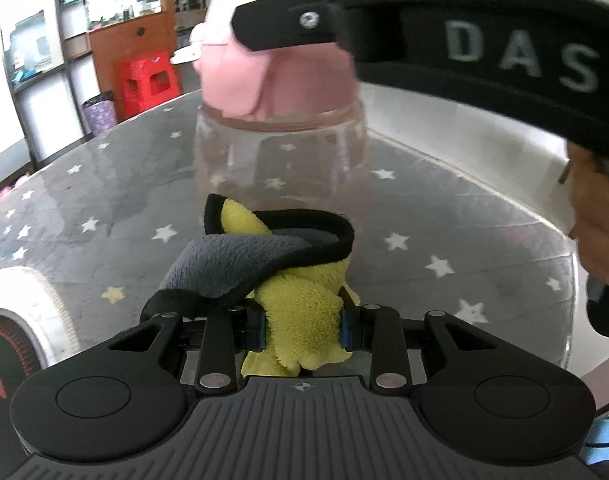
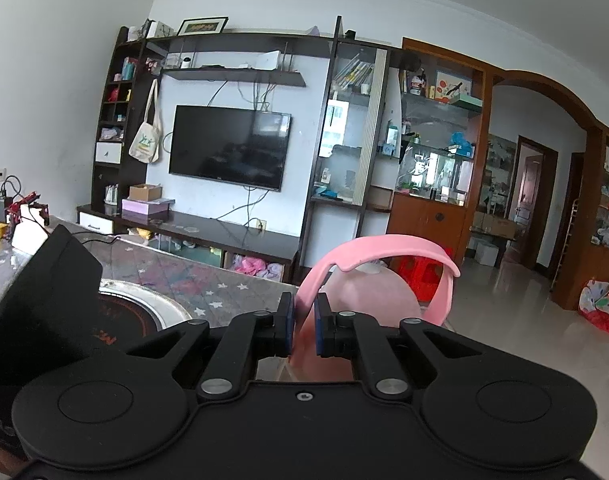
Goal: Clean container
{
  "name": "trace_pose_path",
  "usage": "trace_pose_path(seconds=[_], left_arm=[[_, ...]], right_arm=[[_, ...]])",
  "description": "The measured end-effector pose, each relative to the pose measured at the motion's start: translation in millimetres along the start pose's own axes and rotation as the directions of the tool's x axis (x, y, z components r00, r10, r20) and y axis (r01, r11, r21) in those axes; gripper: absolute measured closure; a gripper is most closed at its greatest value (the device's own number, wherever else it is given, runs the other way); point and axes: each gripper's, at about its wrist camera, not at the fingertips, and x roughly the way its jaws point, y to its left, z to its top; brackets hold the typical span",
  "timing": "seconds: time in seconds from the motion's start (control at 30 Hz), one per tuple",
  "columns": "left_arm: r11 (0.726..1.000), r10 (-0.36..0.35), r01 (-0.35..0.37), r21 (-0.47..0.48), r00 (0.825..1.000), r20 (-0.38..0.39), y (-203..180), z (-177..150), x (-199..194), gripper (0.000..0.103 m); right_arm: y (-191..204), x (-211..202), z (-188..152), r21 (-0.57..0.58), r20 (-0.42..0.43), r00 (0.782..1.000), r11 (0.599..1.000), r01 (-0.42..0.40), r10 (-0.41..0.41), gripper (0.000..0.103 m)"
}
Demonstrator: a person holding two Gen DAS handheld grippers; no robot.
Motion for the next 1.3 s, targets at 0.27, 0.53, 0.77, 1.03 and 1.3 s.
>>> trace_pose_path(seconds=[0.27,0.53,0.77,1.03,1.3], left_arm=[[0.999,0.047,-0.048,0.012,0.999,0.015,17.5,12.2,-8.8,0.071],[0.998,0.056,-0.056,0.035,0.998,0.023,29.6,17.8,-10.8,0.071],[0.998,0.063,-0.064,0.024,0.998,0.018,35.4,15.8,-10.7,0.071],[0.997,0.074,-0.074,0.019,0.997,0.034,36.2,17.0,-21.4,0.071],[0.996,0.080,-0.081,0.022,0.996,0.046,34.2,19.2,-28.6,0.071]], right_arm=[[1.6,-3.6,-2.0,-0.031,-0.010,1.000,1.000,-0.006,0.005,0.092],[3.3,-3.6,-2.8,-0.011,-0.012,1.000,1.000,-0.017,0.017,0.092],[0.0,1.4,-2.2,0.045,0.003,1.000,0.999,-0.025,0.025,0.092],[-21.8,5.2,1.1,0.192,0.025,0.997,0.978,-0.083,0.080,0.092],[-42.7,1.8,2.4,0.255,0.052,0.994,0.961,-0.109,0.100,0.092]])
